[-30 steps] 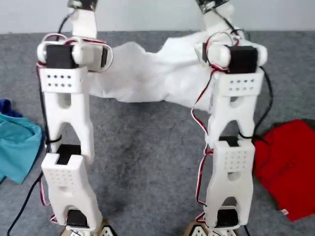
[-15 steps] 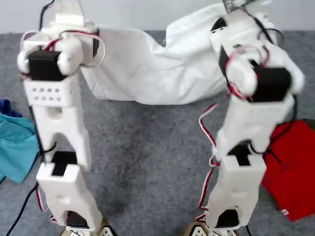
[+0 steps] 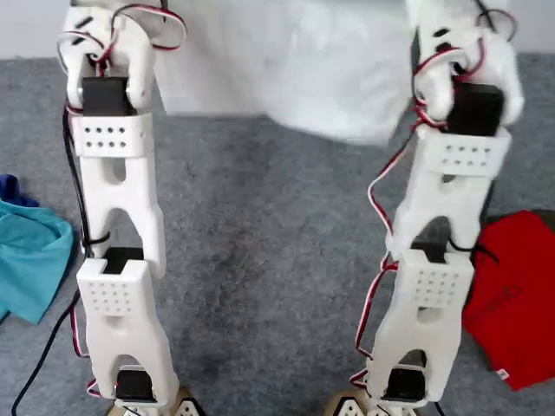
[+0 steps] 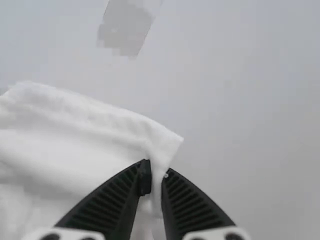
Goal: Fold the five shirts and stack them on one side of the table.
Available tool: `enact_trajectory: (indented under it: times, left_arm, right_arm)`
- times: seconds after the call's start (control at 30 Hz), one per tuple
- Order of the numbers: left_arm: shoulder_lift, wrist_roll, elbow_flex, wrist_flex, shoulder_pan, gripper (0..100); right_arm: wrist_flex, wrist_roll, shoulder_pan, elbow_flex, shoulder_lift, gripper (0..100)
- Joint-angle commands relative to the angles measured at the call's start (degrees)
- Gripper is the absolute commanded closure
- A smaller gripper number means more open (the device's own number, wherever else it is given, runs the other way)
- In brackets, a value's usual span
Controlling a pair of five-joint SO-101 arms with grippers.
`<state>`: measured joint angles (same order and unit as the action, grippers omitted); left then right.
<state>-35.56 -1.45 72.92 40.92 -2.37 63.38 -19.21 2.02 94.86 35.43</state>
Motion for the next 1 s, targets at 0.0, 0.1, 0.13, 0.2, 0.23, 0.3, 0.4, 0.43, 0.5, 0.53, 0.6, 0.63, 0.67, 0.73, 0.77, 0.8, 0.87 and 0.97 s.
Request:
enact_trajectory:
  times: [0.0,0.1,0.13,0.2,0.23,0.3,0.4,0.43,0.5,0.53,0.6,0.63,0.67,0.73,0.77,0.8,0.87,0.97]
  left_arm:
    - [1.8,0.3,6.4,7.6,-0.5,99]
    - [1.5,0.2,7.8,20.7,-0.8,99]
    - [1.5,0.2,8.0,25.6,-1.2,99]
    - [1.5,0.2,8.0,34.3,-1.9,99]
    - [1.4,0.2,7.9,37.9,-2.4,99]
    - [1.3,0.2,7.7,44.8,-3.6,99]
    - [1.3,0.2,7.7,53.4,-4.7,99]
    - [1.4,0.2,7.8,56.3,-4.9,99]
    - [1.5,0.2,7.5,60.0,-5.1,99]
    - [1.8,0.2,6.9,59.8,-5.4,99]
    - [2.5,0.4,5.7,59.8,-6.3,99]
    - [3.1,0.4,5.1,59.9,-6.4,99]
    - [4.0,0.5,3.9,59.9,-6.4,99]
    - [7.3,0.5,0.1,59.9,-6.2,99]
    - [9.3,0.5,-2.9,59.9,-5.6,99]
    - [11.8,0.5,-6.4,59.9,-5.1,99]
    - [17.9,0.5,-14.9,59.9,-3.8,99]
    - [28.1,0.5,-29.8,59.7,-2.3,99]
  right_arm:
    - [3.1,0.1,1.3,1.1,-7.3,98.8]
    - [13.2,-1.1,1.1,1.1,-7.0,98.8]
    - [17.0,-1.1,1.0,1.1,-6.5,98.8]
    - [23.6,-1.1,0.8,1.1,-5.3,98.8]
    - [26.7,-1.4,0.8,1.1,-4.7,98.8]
    - [33.1,-2.9,0.8,1.2,-3.7,98.8]
    - [40.0,-4.8,0.8,1.1,-3.5,98.8]
    - [39.8,-5.1,1.3,1.1,-3.6,98.8]
    - [39.8,-5.1,2.0,1.1,-4.9,98.8]
    - [39.8,-5.0,2.0,1.0,-5.7,98.8]
    - [39.9,-4.9,2.0,-1.1,-8.0,98.8]
    - [39.9,-4.8,2.1,-3.7,-10.0,98.8]
    - [39.9,-4.8,2.2,-7.1,-12.2,98.8]
    - [39.9,-4.8,2.4,-17.0,-18.5,98.8]
    - [39.9,-4.8,2.2,-23.2,-22.5,98.8]
    - [39.8,-4.8,2.1,-30.2,-26.8,98.8]
    - [39.6,-5.1,1.5,-44.7,-35.9,98.8]
    - [39.4,-5.2,0.5,-64.2,-49.6,98.8]
